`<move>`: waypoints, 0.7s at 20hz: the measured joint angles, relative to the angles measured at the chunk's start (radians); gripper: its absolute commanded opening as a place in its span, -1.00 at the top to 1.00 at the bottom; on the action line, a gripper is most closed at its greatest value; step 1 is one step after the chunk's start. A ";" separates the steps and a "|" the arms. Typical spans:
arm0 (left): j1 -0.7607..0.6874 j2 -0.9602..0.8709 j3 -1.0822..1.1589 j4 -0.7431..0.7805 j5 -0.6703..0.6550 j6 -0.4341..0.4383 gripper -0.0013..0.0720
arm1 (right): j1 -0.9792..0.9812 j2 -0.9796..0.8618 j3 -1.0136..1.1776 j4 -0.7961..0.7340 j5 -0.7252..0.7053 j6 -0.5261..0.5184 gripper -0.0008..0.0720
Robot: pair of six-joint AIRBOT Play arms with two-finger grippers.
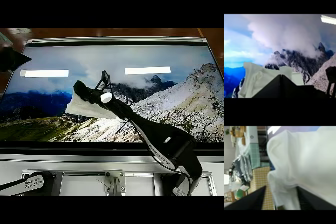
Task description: Fold the shirts.
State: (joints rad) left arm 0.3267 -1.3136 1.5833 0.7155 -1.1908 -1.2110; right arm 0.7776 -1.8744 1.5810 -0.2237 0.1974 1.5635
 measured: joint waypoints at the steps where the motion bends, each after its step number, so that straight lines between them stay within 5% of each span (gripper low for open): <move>1: -0.001 0.000 -0.001 0.000 -0.001 0.002 0.83 | 0.006 -0.016 0.015 0.021 -0.004 -0.003 -0.87; 7: -0.004 -0.003 -0.005 0.000 -0.013 0.011 0.83 | -0.106 0.018 0.047 -0.053 0.201 -0.085 -0.86; 10: -0.005 -0.003 -0.005 0.000 -0.025 0.019 0.83 | -0.249 0.083 0.050 -0.278 0.466 -0.032 -0.86; 14: -0.005 -0.003 -0.005 0.000 -0.030 0.027 0.83 | -0.404 0.137 0.041 -0.723 0.887 0.188 -0.87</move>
State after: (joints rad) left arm 0.3222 -1.3167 1.5784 0.7155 -1.2209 -1.1839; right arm 0.3733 -1.7370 1.6222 -0.9466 1.0847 1.7512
